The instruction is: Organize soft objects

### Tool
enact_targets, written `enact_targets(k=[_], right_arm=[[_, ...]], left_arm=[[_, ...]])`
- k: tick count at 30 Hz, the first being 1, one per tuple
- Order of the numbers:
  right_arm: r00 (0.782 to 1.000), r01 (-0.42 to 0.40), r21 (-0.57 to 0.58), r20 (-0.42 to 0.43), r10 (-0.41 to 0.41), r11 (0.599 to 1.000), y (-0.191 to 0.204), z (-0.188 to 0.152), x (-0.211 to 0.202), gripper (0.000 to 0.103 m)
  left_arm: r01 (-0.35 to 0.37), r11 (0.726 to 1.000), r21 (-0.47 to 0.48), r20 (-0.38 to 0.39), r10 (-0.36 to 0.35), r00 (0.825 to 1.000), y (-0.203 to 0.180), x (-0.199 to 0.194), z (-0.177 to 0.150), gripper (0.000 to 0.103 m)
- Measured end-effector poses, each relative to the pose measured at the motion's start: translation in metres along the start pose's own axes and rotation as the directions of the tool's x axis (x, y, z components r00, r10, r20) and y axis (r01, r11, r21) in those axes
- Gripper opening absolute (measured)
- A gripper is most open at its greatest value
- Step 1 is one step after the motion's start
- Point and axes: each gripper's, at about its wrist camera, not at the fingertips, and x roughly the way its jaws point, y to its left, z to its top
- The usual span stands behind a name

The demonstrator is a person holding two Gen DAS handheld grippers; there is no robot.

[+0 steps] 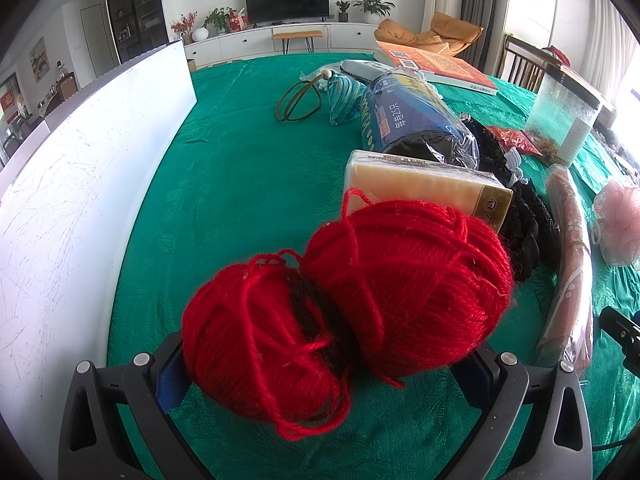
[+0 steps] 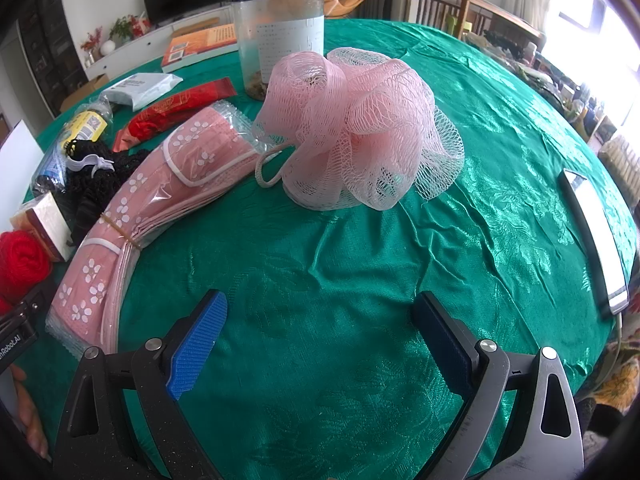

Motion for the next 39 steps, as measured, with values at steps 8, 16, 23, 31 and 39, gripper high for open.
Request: enact_targets(k=[8, 16, 23, 31, 39], right_arm=[[1.000, 0.000, 0.000, 0.000, 0.000, 1.000, 0.000, 0.000, 0.000, 0.096], [1.000, 0.000, 0.000, 0.000, 0.000, 1.000, 0.000, 0.000, 0.000, 0.096], [1.000, 0.000, 0.001, 0.000, 0.000, 1.000, 0.000, 0.000, 0.000, 0.096], [1.000, -0.001, 0.002, 0.001, 0.001, 1.000, 0.001, 0.000, 0.000, 0.096], [1.000, 0.002, 0.001, 0.000, -0.002, 1.000, 0.000, 0.001, 0.000, 0.096]], left_arm=[[0.000, 1.000, 0.000, 0.000, 0.000, 1.000, 0.000, 0.000, 0.000, 0.103], [0.070, 0.996, 0.057, -0.102, -0.064, 0.993, 0.008, -0.014, -0.012, 0.103], [0.160, 0.985, 0.061, -0.073, -0.155, 0.985, 0.009, -0.037, -0.002, 0.103], [0.119, 0.976, 0.180, -0.048, -0.112, 0.993, -0.012, -0.032, 0.017, 0.103], [0.113, 0.988, 0.103, 0.043, -0.118, 0.992, 0.013, -0.052, 0.033, 0.103]])
